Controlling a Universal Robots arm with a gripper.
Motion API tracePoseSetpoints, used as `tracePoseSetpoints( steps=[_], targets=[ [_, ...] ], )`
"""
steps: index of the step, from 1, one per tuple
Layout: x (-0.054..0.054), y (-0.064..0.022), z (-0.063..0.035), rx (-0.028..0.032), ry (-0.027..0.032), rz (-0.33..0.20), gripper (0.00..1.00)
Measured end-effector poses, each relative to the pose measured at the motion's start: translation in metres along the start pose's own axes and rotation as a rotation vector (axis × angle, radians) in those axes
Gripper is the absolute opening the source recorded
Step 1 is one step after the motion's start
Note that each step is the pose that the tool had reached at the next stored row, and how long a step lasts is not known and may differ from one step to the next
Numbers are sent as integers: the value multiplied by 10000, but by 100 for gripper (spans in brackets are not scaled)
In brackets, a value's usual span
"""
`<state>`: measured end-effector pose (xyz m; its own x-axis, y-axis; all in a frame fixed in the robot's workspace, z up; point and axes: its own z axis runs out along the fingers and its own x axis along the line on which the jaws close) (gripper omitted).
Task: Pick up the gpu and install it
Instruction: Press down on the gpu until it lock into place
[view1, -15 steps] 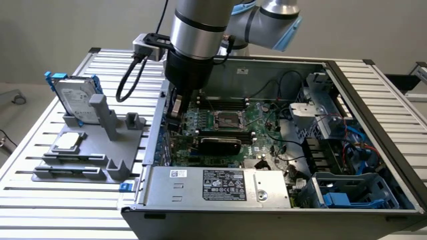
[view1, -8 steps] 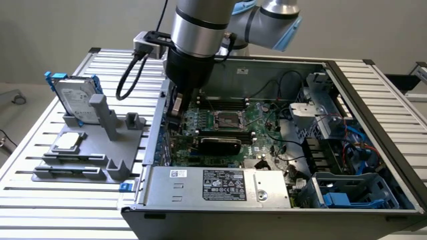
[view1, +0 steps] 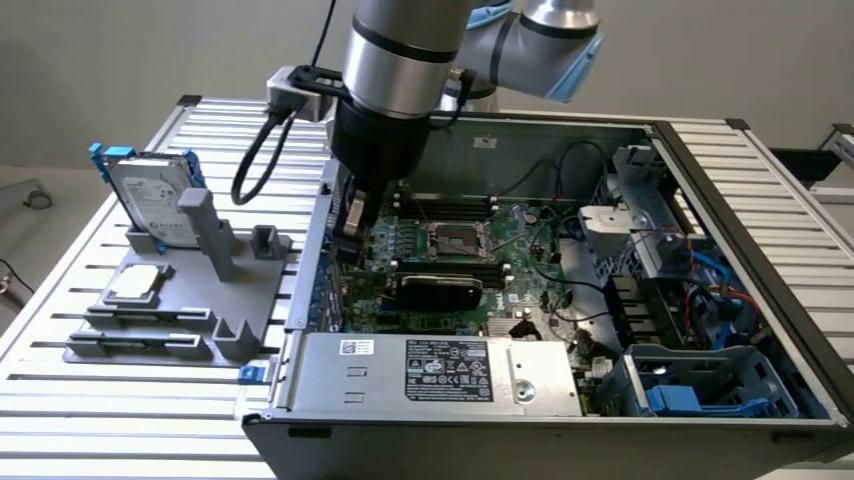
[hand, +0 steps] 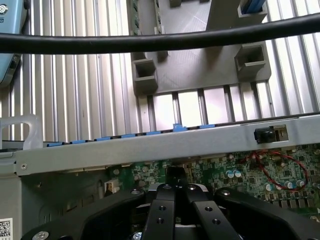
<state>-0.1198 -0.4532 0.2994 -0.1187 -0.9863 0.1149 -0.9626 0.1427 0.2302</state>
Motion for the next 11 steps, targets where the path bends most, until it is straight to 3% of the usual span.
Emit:
tracePoseSetpoints(
  steps=[6,11],
  targets=[
    [-1,-6,22,-8,-7,60,11],
    [-2,-7,30,-28,-56,246,11]
  ],
)
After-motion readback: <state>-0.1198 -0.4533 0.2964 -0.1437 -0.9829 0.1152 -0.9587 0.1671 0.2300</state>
